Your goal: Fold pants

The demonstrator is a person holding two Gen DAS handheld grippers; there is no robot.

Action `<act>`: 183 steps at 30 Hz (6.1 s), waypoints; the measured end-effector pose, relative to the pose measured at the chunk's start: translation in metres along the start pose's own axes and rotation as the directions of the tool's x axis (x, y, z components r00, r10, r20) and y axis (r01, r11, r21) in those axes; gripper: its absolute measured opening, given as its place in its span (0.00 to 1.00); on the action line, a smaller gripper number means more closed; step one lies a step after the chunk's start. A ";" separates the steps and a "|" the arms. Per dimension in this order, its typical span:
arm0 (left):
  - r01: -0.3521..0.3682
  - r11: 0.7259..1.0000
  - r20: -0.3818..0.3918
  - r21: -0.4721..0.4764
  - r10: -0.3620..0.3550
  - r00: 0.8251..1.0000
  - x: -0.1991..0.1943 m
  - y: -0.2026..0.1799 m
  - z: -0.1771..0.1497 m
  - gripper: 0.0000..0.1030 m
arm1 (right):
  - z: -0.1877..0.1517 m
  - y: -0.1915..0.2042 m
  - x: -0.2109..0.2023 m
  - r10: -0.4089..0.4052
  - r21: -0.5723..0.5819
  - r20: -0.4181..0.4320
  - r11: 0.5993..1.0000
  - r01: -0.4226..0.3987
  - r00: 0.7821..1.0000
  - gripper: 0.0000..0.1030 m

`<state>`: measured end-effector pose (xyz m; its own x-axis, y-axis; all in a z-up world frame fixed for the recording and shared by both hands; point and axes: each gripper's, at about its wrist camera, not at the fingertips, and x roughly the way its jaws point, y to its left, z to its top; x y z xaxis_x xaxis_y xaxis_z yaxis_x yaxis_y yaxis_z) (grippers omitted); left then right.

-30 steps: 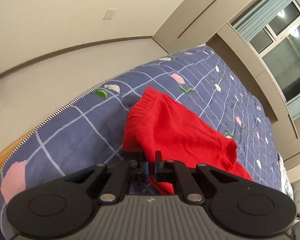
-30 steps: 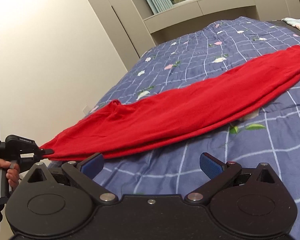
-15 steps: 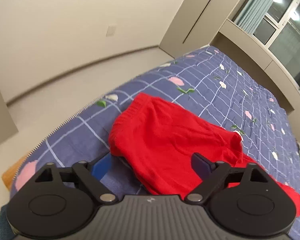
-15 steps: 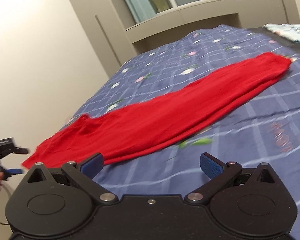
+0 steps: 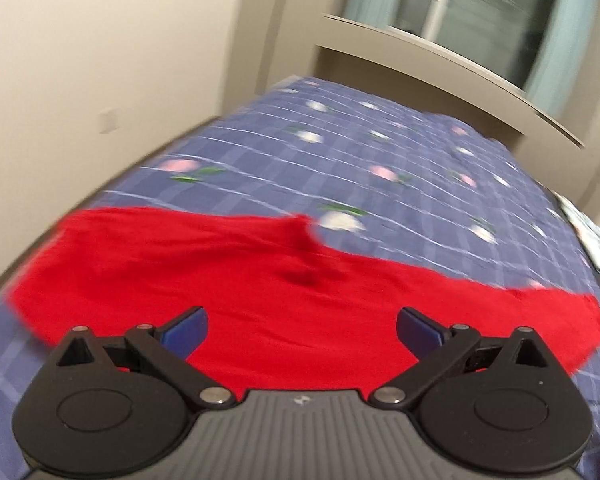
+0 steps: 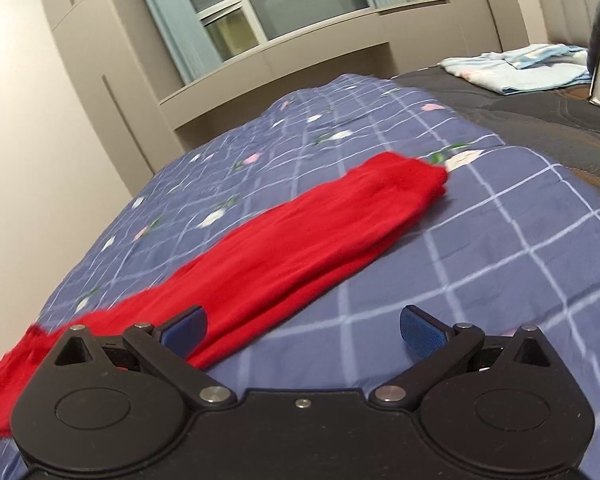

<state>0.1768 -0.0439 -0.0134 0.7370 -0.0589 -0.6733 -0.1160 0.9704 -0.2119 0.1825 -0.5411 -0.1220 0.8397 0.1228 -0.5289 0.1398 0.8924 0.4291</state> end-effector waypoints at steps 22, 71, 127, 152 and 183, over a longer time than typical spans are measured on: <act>0.135 0.956 -0.221 0.260 -0.077 0.972 0.099 -0.177 -0.056 0.99 | 0.041 -0.081 0.072 0.207 0.224 0.142 0.946 -0.236 0.968 0.97; 0.164 0.968 -0.082 -0.192 -0.182 0.980 0.003 -0.009 0.015 1.00 | -0.056 0.229 0.030 0.070 -0.589 -0.137 0.796 -0.138 0.988 0.06; 0.379 0.915 -0.220 -0.135 -0.401 0.889 0.061 -0.077 0.001 0.07 | -0.058 0.129 -0.034 0.029 -0.320 0.124 0.947 0.012 0.992 0.99; 0.264 0.965 -0.268 0.002 -0.253 0.930 0.064 -0.065 -0.035 0.07 | -0.009 0.148 0.099 -0.160 -0.459 0.080 0.870 0.179 0.984 0.99; 0.221 0.964 -0.190 0.148 -0.192 0.963 0.007 -0.040 -0.013 0.07 | -0.040 0.191 0.039 -0.089 -0.475 0.059 0.873 0.106 0.994 0.99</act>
<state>0.1780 -0.0863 -0.0190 0.6051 -0.2876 -0.7423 0.1496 0.9569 -0.2488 0.2210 -0.3485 -0.0903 0.8538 0.0173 -0.5204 -0.0381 0.9988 -0.0293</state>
